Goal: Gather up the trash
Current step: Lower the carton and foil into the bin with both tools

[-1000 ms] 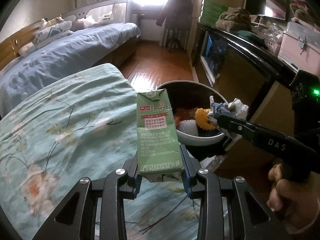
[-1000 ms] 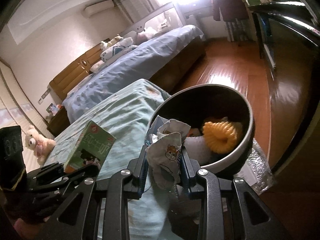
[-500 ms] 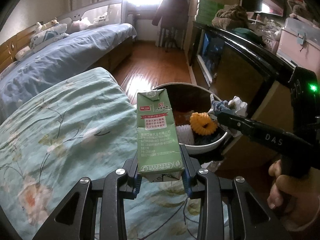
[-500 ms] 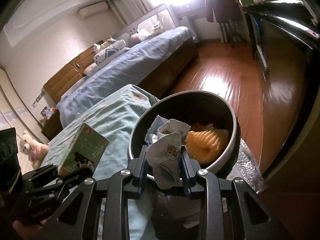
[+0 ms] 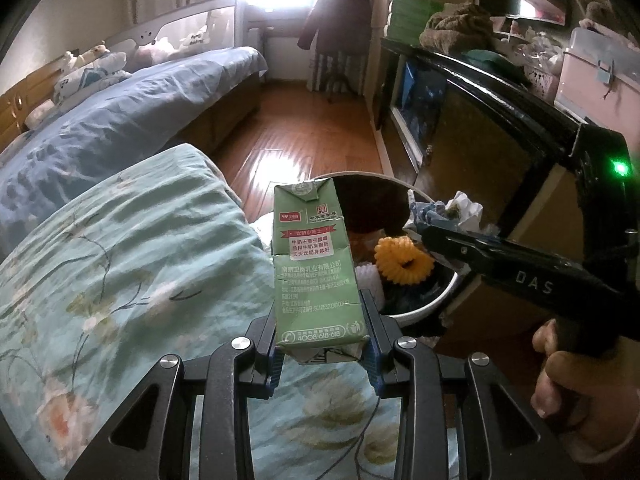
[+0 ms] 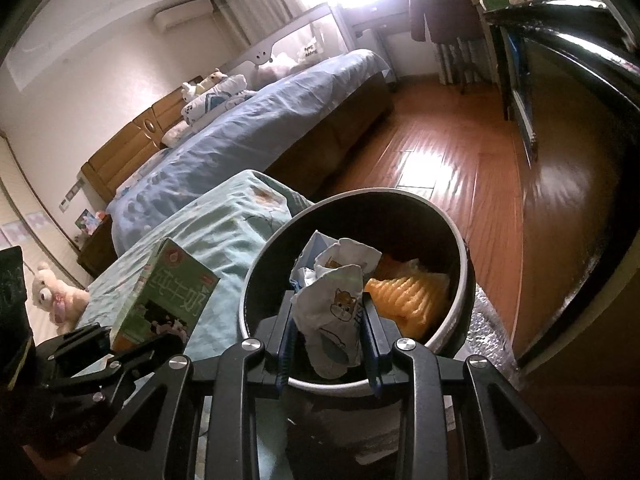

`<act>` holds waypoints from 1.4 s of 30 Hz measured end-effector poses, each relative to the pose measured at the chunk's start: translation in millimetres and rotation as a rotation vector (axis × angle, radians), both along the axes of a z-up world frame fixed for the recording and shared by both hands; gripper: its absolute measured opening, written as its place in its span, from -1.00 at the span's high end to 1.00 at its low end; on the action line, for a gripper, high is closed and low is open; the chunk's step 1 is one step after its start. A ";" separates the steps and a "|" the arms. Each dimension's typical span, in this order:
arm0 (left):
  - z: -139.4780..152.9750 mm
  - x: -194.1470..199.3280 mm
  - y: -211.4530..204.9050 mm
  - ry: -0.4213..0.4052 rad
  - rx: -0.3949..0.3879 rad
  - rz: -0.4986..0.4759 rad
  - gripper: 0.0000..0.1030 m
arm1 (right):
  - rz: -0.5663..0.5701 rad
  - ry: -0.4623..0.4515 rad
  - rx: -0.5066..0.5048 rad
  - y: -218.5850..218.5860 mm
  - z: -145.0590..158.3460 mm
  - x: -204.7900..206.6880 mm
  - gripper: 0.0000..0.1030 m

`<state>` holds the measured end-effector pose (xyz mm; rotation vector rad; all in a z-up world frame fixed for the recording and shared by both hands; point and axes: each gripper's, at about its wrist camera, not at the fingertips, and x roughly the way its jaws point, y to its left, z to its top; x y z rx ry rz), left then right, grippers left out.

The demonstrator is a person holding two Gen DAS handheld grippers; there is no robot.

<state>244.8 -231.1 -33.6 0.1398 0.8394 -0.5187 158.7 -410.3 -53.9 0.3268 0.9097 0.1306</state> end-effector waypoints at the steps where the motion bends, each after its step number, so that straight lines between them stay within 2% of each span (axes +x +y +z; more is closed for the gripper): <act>1: -0.2 0.1 -1.8 -0.001 0.002 0.000 0.39 | 0.001 0.000 -0.001 0.1 0.0 -0.1 0.43; 42: -4.9 12.0 -29.4 0.019 0.045 -0.004 0.39 | -0.004 0.051 0.001 -21.8 -13.8 34.6 0.43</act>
